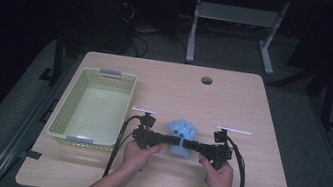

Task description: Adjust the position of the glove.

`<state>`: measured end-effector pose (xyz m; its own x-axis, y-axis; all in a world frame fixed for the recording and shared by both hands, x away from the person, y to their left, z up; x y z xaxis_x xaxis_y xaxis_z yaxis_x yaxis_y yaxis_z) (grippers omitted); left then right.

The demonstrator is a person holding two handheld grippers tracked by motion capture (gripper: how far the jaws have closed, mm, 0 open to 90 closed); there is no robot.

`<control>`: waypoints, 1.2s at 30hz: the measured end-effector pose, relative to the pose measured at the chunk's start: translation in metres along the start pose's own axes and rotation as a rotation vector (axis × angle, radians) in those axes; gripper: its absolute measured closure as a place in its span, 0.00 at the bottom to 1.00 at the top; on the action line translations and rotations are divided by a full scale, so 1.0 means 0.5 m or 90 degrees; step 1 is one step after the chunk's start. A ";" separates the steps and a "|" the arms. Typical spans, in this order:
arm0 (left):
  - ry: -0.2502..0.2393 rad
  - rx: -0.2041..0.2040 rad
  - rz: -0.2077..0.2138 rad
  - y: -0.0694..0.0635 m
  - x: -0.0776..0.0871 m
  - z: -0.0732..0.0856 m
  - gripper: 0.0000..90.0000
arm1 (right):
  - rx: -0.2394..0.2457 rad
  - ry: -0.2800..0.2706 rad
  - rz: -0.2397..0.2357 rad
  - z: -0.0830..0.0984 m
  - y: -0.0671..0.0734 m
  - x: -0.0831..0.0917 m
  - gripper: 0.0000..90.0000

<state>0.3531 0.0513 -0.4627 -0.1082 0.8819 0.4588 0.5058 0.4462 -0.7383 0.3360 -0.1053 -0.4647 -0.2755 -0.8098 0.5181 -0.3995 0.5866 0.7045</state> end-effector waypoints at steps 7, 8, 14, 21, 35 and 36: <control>-0.012 -0.008 -0.005 -0.012 0.033 -0.017 0.87 | 0.019 -0.003 -0.005 -0.024 0.032 -0.002 0.85; -0.013 -0.012 -0.006 -0.012 0.037 -0.019 0.87 | 0.024 -0.003 -0.004 -0.028 0.035 -0.003 0.85; -0.022 -0.015 -0.005 -0.014 0.062 -0.031 0.87 | 0.034 -0.004 -0.008 -0.046 0.058 -0.009 0.85; -0.034 -0.023 -0.009 -0.016 0.095 -0.045 0.87 | 0.052 -0.005 -0.010 -0.070 0.086 -0.020 0.85; -0.060 -0.029 -0.021 -0.011 0.156 -0.062 0.87 | 0.077 0.009 -0.020 -0.107 0.131 -0.052 0.85; -0.060 -0.029 -0.023 -0.011 0.159 -0.062 0.87 | 0.079 0.009 -0.021 -0.110 0.134 -0.054 0.85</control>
<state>0.3685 0.1145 -0.4067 -0.2058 0.8766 0.4351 0.5382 0.4727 -0.6978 0.3650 -0.0435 -0.4049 -0.2482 -0.8280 0.5028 -0.5140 0.5525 0.6562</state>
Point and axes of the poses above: each handheld gripper's, and its own axes: x roughly backward along the jaws, z roughly out of its underside, y roughly to its left, the point moved 6 cm from there along -x, roughly forward along the jaws, and after that the axes turned 6 degrees about y, right-handed, at the moved point
